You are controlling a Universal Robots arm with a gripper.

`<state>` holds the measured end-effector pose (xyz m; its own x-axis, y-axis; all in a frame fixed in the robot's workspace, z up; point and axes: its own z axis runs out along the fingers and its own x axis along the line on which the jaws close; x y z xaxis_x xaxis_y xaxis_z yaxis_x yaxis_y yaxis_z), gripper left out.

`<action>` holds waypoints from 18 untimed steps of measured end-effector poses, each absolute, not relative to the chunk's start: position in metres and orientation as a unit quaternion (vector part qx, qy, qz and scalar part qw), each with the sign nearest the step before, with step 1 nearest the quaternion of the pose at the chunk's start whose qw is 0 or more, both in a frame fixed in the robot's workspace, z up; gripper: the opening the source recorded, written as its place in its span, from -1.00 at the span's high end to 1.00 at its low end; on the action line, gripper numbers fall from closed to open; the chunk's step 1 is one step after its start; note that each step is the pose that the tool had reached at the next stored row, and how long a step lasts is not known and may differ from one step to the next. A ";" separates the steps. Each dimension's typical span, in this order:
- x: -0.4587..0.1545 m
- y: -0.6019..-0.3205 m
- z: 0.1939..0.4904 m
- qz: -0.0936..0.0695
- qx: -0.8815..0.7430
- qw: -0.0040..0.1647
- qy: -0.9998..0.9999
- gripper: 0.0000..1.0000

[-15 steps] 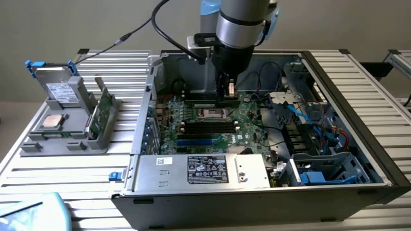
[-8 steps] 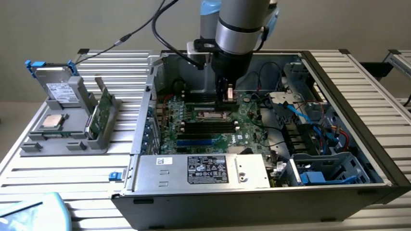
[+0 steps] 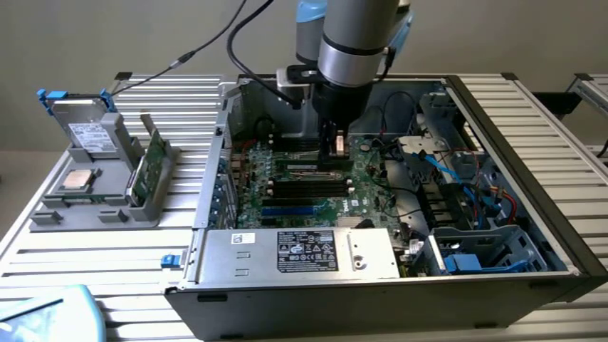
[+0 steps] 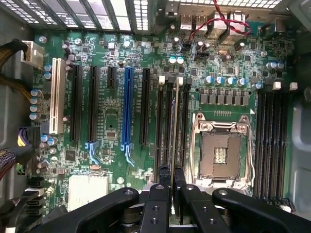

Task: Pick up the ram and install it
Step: 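Insert the ram into the slot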

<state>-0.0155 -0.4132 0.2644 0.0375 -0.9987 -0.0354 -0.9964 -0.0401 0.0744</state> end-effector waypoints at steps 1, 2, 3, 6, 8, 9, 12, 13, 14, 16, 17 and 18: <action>-0.016 -0.413 0.263 -0.037 0.720 0.016 -0.693 0.73; -0.016 -0.413 0.262 -0.035 0.720 0.018 -0.693 0.73; -0.016 -0.413 0.261 -0.034 0.720 0.019 -0.693 0.73; -0.016 -0.413 0.258 -0.029 0.720 0.025 -0.693 0.73; -0.016 -0.413 0.256 -0.026 0.720 0.028 -0.693 0.73; -0.017 -0.413 0.255 -0.025 0.720 0.029 -0.693 0.73; -0.018 -0.413 0.251 -0.023 0.720 0.031 -0.693 0.73; -0.019 -0.413 0.249 -0.022 0.720 0.031 -0.693 0.73; -0.019 -0.413 0.247 -0.022 0.720 0.032 -0.693 0.73; -0.020 -0.413 0.244 -0.021 0.720 0.033 -0.693 0.73; -0.020 -0.413 0.243 -0.020 0.720 0.033 -0.693 0.73; -0.020 -0.413 0.243 -0.020 0.720 0.033 -0.693 0.73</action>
<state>-0.0198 -0.4128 0.2431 0.0377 -0.9992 0.0162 -0.9965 -0.0364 0.0755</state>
